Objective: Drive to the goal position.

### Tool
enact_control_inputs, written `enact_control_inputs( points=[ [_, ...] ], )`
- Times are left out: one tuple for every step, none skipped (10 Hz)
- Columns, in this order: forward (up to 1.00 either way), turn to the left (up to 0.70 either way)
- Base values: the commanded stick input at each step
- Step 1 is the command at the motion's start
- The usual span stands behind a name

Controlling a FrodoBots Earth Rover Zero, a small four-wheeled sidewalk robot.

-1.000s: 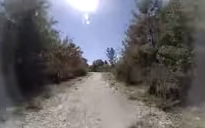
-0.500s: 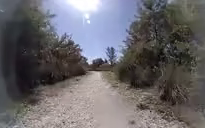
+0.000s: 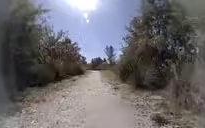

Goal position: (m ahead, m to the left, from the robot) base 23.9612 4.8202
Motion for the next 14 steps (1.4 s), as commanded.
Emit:
enact_control_inputs(
  points=[
    [0.85,0.0],
    [0.85,0.0],
    [0.85,0.0],
    [0.85,0.0],
    [0.85,0.0],
    [0.85,0.0],
    [0.85,0.0],
    [0.85,0.0],
    [0.85,0.0],
    [0.85,0.0],
    [0.85,0.0],
    [0.85,0.0],
    [0.85,0.0],
    [0.85,0.0]
  ],
)
